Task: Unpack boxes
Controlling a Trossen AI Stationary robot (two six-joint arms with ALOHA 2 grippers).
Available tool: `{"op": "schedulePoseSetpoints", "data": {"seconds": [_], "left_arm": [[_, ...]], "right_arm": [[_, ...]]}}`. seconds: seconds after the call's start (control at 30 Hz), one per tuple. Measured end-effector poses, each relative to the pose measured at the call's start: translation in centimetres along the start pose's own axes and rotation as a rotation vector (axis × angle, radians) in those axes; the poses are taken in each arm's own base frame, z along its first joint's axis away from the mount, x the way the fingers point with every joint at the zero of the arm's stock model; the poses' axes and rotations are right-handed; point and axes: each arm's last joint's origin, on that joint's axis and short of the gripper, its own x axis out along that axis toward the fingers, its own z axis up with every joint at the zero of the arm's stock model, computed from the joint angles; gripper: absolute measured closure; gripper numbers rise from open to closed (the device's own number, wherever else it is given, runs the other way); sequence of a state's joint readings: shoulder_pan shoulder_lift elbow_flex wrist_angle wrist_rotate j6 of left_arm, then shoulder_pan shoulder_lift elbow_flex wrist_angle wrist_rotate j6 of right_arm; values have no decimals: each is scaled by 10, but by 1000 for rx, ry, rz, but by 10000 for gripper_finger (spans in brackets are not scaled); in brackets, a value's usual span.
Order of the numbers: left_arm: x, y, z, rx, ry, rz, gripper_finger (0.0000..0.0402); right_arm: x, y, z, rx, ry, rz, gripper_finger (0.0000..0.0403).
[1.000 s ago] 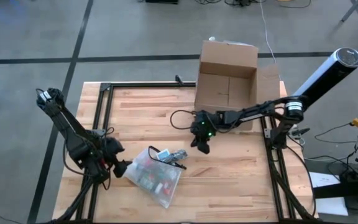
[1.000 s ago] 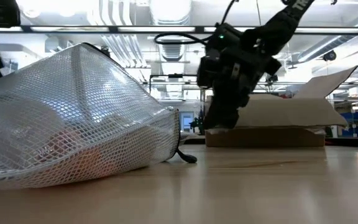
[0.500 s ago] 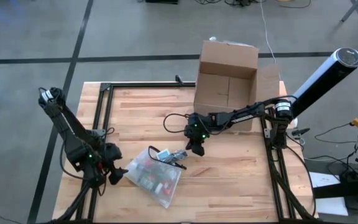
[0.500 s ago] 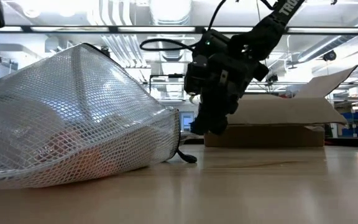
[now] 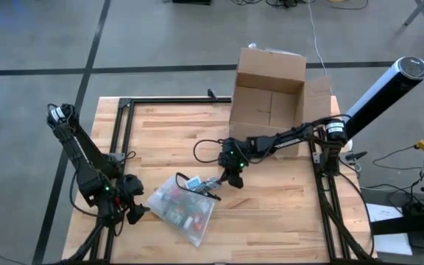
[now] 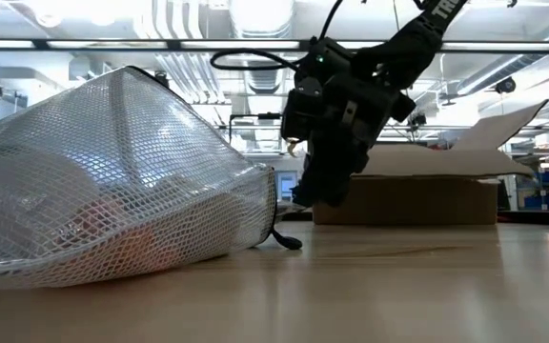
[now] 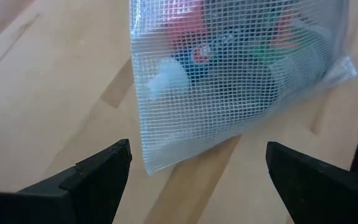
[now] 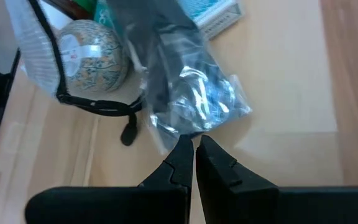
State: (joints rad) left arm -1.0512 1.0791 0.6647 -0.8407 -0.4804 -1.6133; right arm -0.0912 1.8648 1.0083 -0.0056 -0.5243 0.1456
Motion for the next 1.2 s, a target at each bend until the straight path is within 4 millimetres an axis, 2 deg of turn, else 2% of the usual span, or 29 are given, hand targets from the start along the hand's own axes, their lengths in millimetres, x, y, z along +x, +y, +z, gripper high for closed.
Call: {"op": "schedulePoseSetpoints", "data": {"seconds": [0.23,0.57,0.77,0.9,1.03,1.2], "left_arm": [[1,0,0,8,-1,5,49],[1,0,0,4,-2,2,49],[1,0,0,3,-7,1,49],[0,-1,0,-3,-7,-2,49],[0,-1,0,-9,-7,-10,49],[0,-2,1,-16,-7,-15,49]], "right_arm": [[0,1,3,-2,-31,4,403],[6,12,7,-5,-67,20,403],[-3,-2,8,33,-83,-48,403],[-5,-9,1,30,-18,-81,403],[0,-3,-4,-14,28,-81,403],[4,5,1,-43,-4,-66,403]]}}
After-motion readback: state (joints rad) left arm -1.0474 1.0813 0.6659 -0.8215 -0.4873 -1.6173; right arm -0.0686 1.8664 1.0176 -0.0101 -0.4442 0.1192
